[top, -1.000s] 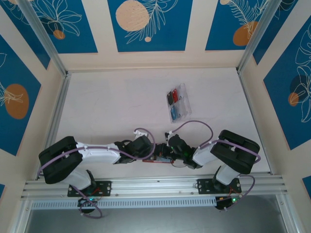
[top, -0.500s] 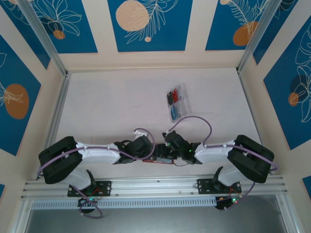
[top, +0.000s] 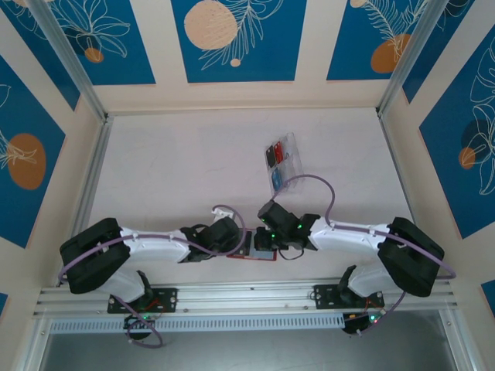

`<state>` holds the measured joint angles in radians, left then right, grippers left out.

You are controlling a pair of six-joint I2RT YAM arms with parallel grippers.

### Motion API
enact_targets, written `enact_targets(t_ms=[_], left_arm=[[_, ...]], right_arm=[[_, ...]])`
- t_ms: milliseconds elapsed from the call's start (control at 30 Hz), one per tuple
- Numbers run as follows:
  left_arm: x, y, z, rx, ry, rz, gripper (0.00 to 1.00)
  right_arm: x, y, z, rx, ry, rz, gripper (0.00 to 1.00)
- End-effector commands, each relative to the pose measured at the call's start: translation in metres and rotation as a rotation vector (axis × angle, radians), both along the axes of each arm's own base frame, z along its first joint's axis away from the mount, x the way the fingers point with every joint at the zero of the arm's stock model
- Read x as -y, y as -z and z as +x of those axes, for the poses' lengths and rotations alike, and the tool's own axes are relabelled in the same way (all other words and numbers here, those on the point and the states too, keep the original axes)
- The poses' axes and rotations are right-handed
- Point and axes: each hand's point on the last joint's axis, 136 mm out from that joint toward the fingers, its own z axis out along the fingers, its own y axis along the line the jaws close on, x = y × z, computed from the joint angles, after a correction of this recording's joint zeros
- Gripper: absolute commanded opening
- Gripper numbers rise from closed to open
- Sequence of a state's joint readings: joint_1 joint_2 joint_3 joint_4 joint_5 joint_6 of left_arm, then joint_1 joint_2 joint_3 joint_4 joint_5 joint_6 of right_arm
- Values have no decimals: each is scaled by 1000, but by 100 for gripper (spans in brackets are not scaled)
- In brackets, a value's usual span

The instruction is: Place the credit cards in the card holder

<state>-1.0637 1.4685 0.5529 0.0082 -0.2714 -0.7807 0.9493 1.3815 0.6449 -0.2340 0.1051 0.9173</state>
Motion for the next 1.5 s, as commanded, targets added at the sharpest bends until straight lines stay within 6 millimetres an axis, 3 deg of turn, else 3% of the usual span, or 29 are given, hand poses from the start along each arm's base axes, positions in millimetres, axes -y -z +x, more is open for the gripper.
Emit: enact_targets(t_ms=[0,533,767,900,1067,1233,1467], left_arm=[[-16,38,-32,-139,49,79,19],[-10,47,-38,-159,69,51,19],[-10,40,-38,-151,68,39,26],[-12,35,-37,-138,64,37,31],[-16,31,-38,-137,37,12,36],[-25,19,-36,-120,-34,-47,33],[-23,3,-35,-116,-32,-112,37]], right_arm=[[6,12,-1,-27,-24,-83,0],[-28,17,7,-41,-71,-54,0],[-44,17,5,-63,-80,35,0],[-53,16,6,-61,-88,80,8],[-53,25,8,-82,-72,61,11],[-47,37,7,-115,-53,26,10],[-50,44,6,-139,-60,22,10]])
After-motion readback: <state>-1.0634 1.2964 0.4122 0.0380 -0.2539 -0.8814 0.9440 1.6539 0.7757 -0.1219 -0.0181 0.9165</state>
